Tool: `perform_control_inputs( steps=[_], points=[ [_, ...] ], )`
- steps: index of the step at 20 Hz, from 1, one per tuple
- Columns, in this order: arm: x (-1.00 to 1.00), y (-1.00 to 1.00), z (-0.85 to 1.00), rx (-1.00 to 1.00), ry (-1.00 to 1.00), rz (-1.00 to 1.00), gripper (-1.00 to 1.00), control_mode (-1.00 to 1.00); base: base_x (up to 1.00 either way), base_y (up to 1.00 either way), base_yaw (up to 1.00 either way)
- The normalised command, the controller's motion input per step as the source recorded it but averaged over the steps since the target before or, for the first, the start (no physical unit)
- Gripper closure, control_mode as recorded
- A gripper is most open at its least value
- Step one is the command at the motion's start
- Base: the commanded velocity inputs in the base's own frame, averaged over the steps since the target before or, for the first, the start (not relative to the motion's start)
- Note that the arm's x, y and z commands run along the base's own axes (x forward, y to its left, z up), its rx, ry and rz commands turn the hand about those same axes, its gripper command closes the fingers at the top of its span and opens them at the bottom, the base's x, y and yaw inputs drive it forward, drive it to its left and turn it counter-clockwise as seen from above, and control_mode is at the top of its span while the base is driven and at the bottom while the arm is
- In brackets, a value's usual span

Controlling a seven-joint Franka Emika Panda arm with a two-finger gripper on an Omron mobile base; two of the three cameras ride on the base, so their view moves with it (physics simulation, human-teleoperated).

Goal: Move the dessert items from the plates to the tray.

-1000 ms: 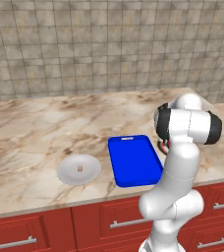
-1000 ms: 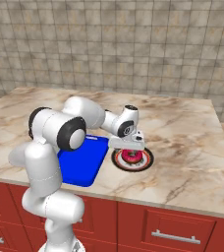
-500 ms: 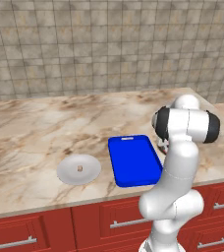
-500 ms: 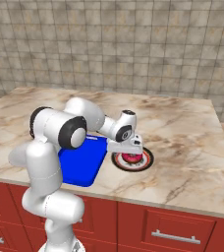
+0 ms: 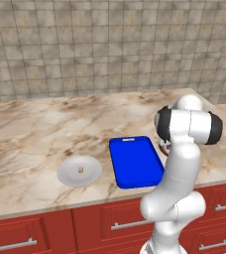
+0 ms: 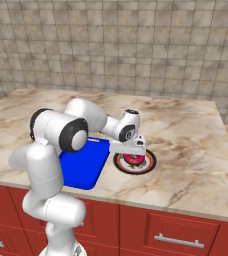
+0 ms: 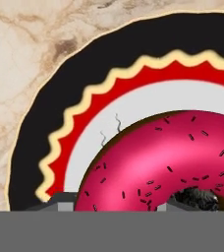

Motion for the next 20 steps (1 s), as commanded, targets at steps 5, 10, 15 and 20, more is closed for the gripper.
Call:
perform_control_inputs(
  steps=[5, 10, 15, 20],
  points=[
    [-0.24, 0.23, 0.36, 0.00, 0.00, 0.00, 1.00, -1.00, 0.00, 0.00, 0.00],
    [-0.38, 0.43, 0.33, 0.00, 0.00, 0.00, 1.00, -1.00, 0.00, 0.00, 0.00],
    [-0.33, 0.43, 0.34, 0.00, 0.00, 0.00, 1.00, -1.00, 0.00, 0.00, 0.00],
    [-0.23, 0.49, 0.47, 0.00, 0.00, 0.00, 1.00, -1.00, 0.00, 0.00, 0.00]
  ],
)
